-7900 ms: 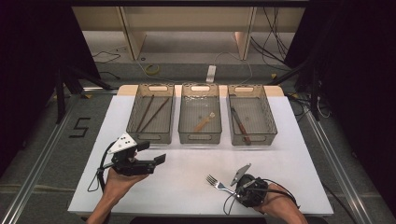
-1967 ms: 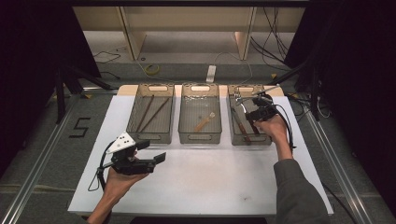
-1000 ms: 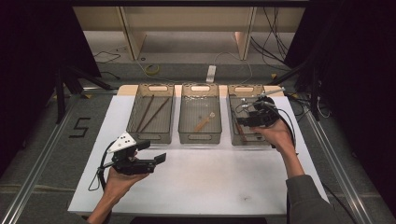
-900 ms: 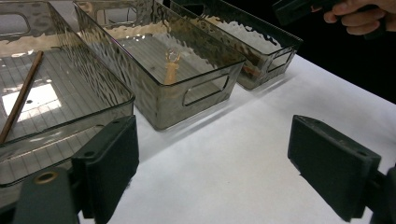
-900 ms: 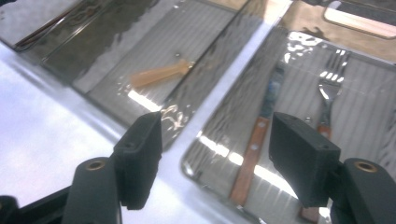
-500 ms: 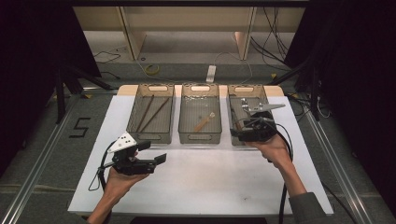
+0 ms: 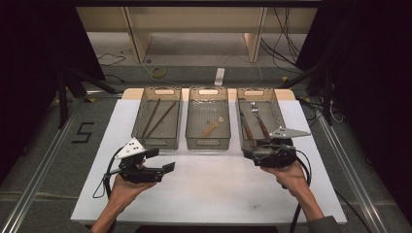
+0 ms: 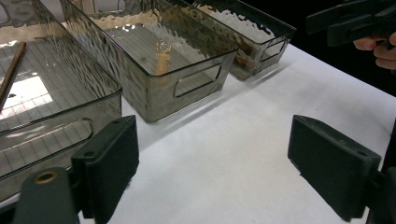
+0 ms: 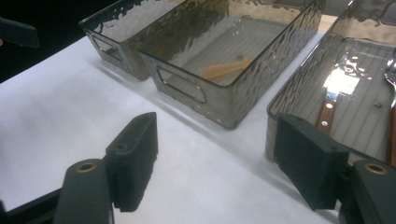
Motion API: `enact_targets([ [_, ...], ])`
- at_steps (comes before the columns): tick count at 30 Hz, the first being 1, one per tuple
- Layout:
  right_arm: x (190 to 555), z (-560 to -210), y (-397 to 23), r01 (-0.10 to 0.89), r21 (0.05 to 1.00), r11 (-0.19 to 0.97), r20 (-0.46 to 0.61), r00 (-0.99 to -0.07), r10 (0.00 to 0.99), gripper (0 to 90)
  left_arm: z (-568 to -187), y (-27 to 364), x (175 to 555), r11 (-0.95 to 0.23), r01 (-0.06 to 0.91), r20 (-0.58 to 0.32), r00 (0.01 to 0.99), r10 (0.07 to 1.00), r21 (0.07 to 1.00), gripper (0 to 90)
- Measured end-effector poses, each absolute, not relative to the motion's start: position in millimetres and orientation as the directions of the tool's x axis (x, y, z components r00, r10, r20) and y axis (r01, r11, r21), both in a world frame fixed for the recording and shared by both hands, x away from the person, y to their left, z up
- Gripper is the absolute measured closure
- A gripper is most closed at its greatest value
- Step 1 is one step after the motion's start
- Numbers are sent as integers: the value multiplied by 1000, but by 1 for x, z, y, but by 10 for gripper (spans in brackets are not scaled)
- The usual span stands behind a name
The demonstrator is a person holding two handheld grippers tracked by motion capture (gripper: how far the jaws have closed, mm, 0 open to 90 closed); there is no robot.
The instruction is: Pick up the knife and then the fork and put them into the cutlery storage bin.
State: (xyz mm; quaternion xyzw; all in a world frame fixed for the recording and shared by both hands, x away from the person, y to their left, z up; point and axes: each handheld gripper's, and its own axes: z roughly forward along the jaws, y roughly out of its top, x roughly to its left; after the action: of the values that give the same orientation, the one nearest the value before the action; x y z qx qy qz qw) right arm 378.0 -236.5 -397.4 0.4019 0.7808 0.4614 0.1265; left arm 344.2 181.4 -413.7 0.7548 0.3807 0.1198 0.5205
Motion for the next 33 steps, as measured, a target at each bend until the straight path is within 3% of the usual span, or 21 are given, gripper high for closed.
enact_targets([
  [10, 356, -411, -239, 487, 845, 219, 185, -653, 735, 168, -414, 181, 344, -171, 447, -214, 686, 695, 878, 159],
  [33, 325, -423, -235, 428, 883, 195, 174, -683, 710, 157, -414, 181, 343, -174, 453, -219, 689, 691, 874, 159],
])
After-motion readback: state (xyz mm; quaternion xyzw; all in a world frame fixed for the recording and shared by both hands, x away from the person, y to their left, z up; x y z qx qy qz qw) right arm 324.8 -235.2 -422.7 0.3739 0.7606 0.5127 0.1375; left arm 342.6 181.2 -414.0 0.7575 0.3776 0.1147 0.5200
